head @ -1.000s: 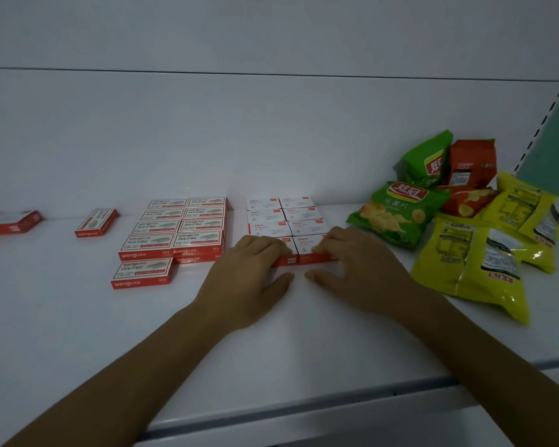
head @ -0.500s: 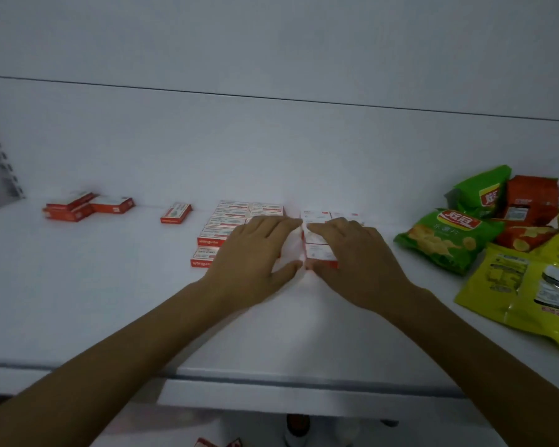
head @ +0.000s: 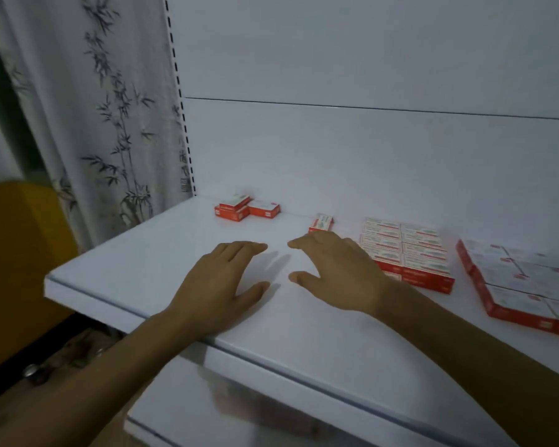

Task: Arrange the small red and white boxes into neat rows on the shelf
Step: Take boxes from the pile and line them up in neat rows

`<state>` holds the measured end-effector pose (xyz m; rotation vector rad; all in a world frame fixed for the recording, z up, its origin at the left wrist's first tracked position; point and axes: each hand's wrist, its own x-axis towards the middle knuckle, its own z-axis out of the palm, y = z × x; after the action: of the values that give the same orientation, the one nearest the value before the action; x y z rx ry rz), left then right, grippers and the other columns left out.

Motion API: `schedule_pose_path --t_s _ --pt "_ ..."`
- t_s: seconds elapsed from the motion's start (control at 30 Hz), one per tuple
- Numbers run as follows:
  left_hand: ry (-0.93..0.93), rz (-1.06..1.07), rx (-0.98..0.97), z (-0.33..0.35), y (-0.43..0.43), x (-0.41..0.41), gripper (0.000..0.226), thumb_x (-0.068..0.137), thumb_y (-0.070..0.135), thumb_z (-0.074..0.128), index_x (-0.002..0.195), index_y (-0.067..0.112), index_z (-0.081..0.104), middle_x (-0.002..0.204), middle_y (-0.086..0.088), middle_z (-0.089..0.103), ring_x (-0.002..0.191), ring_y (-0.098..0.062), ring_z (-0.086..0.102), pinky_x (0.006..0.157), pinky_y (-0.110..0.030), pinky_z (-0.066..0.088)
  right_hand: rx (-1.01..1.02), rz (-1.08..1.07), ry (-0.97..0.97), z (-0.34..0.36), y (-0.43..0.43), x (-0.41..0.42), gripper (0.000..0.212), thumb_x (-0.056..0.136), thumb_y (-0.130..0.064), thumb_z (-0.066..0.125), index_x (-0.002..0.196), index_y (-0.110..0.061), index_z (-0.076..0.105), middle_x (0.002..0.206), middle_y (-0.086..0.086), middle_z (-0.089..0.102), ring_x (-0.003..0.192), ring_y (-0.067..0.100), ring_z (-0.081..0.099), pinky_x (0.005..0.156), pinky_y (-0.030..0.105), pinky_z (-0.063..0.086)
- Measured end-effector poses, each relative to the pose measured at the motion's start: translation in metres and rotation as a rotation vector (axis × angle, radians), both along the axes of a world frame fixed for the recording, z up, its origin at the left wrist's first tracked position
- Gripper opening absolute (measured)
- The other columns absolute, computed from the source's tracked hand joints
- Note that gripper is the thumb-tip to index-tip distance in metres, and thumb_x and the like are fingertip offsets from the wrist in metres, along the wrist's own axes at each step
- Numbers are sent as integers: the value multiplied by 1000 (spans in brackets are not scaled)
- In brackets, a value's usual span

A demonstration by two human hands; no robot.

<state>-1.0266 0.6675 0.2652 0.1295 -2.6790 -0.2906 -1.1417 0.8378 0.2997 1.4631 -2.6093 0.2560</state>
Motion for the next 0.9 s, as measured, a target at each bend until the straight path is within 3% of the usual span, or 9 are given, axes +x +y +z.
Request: schedule_pose_path --t_s 0.23,0.43,0.5,0.6,0.7,0.73,0.8,0.83,0.9 --pt "1 -62 -35 -1 -76 -2 61 83 57 42 136 28 39 136 9 46 122 -10 41 92 -22 35 85 -81 -85 -5 -83 -8 53 91 -48 46 139 -30 31 147 -3 32 132 18 34 107 37 29" --pt "-18 -164 -33 -1 -127 -33 64 82 61 42 137 27 39 137 7 45 123 -15 42 94 -31 42 -32 -180 -31 -19 -124 -21 53 88 -49 51 134 -25 40 140 -1 42 124 18 41 103 36 35" --pt "-40 -208 -32 0 -136 -49 60 86 54 51 138 27 37 140 6 42 125 -15 39 95 -32 40 -76 -273 50 -21 -132 -29 55 87 -49 52 134 -23 41 140 2 41 124 21 41 102 38 36" --pt "-59 -304 -35 3 -133 -76 59 86 49 55 138 28 35 142 6 40 128 -15 37 96 -31 37 -50 -510 125 -22 -131 -50 62 88 -51 47 140 -22 30 149 8 27 135 28 28 108 43 26" --pt "-42 -387 -3 3 -117 -98 60 87 48 55 139 28 34 143 5 39 128 -15 37 97 -30 36 -31 -680 -41 -30 -118 -73 66 91 -54 40 143 -19 25 153 8 21 138 30 23 109 46 23" --pt "-26 -415 1 1 -112 -102 59 87 48 55 139 28 35 143 4 40 129 -16 37 98 -31 37 -65 -693 -145 -33 -114 -76 62 91 -55 39 140 -17 33 149 9 29 134 29 30 108 46 27" --pt "7 -479 5 -5 -107 -107 58 87 46 54 138 27 36 141 4 42 128 -16 38 99 -33 38 -158 -679 -246 -36 -109 -74 46 89 -51 43 112 -15 59 126 9 55 111 24 51 97 42 41" --pt "14 -507 11 -8 -106 -108 57 87 45 54 138 26 36 141 3 42 128 -16 38 99 -33 38 -199 -663 -234 -36 -107 -70 37 87 -47 49 99 -15 63 113 5 61 100 21 55 90 40 45" --pt "11 -535 33 -11 -108 -110 58 88 44 55 140 26 34 142 3 41 128 -16 37 99 -32 38 -303 -616 -190 -36 -103 -59 21 83 -37 61 93 -19 66 104 -1 63 95 17 57 86 36 46"
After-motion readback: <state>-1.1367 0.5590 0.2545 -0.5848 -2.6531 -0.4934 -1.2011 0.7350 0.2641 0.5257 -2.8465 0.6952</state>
